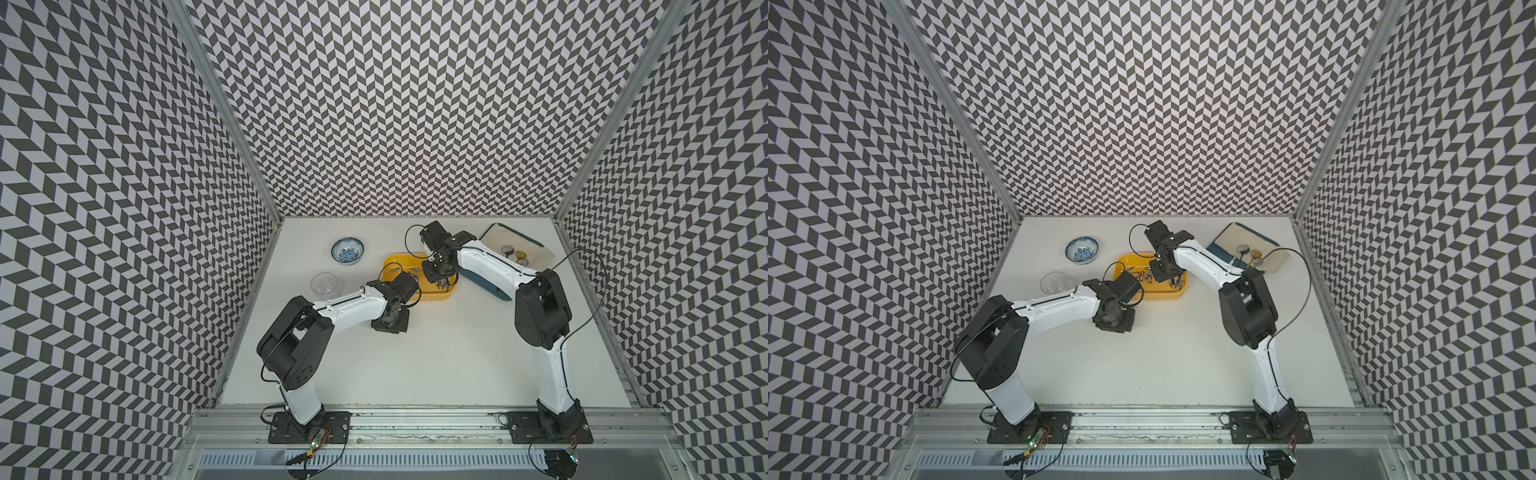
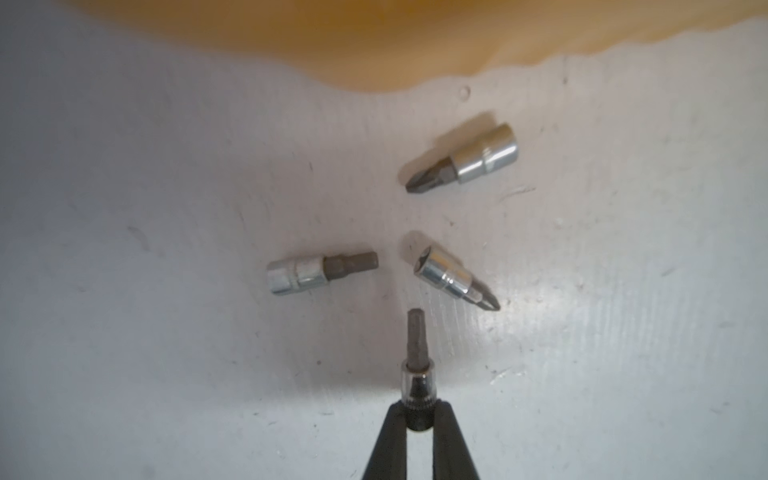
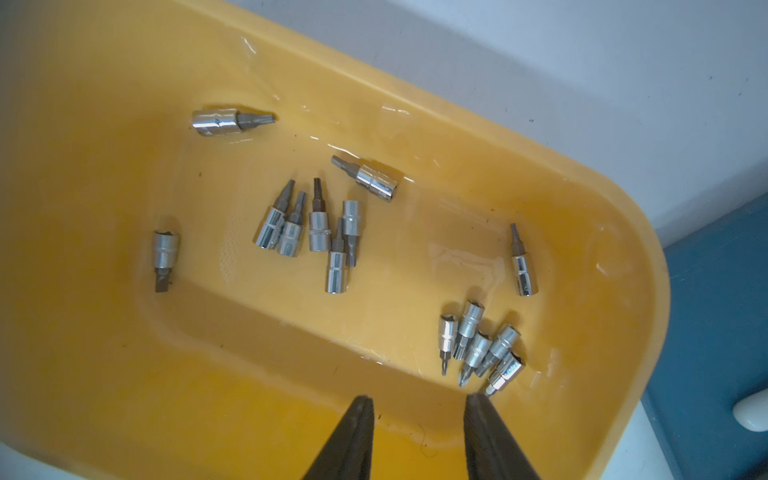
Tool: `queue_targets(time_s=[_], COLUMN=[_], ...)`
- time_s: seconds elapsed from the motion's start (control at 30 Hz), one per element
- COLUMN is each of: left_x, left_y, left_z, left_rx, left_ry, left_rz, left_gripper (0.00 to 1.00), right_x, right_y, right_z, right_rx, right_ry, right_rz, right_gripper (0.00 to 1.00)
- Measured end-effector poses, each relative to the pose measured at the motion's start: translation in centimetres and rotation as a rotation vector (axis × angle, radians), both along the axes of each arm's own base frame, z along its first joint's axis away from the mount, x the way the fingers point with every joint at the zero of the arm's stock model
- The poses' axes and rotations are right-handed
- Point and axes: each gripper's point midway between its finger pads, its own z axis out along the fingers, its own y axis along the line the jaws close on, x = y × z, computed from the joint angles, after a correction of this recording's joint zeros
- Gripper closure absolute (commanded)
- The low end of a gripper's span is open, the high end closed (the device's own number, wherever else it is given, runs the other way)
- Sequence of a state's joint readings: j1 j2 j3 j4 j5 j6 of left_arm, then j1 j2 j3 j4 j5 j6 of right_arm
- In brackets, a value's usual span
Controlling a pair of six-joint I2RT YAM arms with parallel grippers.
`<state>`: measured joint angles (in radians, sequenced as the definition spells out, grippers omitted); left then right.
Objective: Put the bit on the desktop into the storage box
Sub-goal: Pick up the screwdriver bit from the center of the board, then place the screwdriver bit in the storage box.
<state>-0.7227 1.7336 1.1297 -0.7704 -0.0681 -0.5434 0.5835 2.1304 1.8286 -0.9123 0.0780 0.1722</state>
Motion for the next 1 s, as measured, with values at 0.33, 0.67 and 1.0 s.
queue_targets(time_s=[0.33, 0.67, 1.0], left_x=[4.0, 10.0, 14.0], left_y=[-2.0, -2.4, -4.0], left_z=[7.7, 6.4, 3.2], left_rx=[-0.079, -0.043, -0.027], left_ry=[-0.138, -0.139, -0.112], left_rz=[-0.005, -0.004, -0.035], left_gripper=[1.0, 1.0, 1.0], right_x=[1.1, 0.4, -0.8], right_y=[-3.9, -8.0, -8.3], right_z=[2.8, 5.3, 5.3], right_rx=[0.04, 0.062, 0.068], right_ry=[-0.033, -0.062, -0.047], right_rz=[-0.114, -0.189, -0.182], right_gripper=[0.59, 0.59, 0.59])
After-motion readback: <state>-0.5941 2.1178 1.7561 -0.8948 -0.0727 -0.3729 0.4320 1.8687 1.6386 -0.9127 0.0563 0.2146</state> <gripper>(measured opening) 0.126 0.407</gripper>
